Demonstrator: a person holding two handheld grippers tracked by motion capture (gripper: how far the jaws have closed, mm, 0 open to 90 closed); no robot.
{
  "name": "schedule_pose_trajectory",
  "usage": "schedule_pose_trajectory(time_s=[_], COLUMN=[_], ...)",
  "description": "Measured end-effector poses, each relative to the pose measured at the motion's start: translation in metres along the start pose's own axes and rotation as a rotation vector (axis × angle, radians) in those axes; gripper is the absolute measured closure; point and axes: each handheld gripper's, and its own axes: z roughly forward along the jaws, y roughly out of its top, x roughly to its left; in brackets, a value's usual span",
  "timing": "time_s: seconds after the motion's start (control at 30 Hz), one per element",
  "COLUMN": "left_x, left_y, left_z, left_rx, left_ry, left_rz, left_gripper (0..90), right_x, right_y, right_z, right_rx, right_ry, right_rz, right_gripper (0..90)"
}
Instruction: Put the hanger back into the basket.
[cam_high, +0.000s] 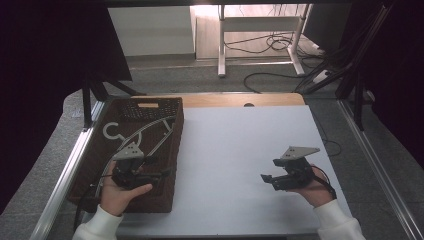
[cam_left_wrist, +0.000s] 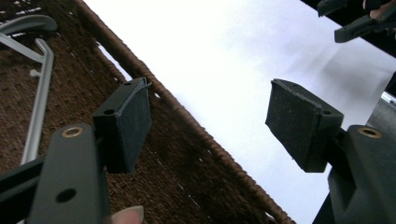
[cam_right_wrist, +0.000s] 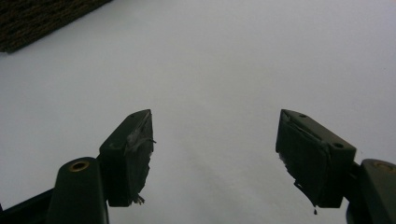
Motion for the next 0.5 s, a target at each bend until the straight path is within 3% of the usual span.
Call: schedule_pose_trajectory(time_s=[0.5], left_x=[-0.0013], left_y=[-0.0018], left_z=[0.0012], left_rx=[-0.005], left_ry=[0.004], left_rz=[0.005], left_gripper=[30.4], right_x=[-0.0017], right_y=[-0.0035], right_z=[-0.0003], right_rx=[-0.007], right_ry=[-0.011], right_rz=[0.019], right_gripper=[27.8])
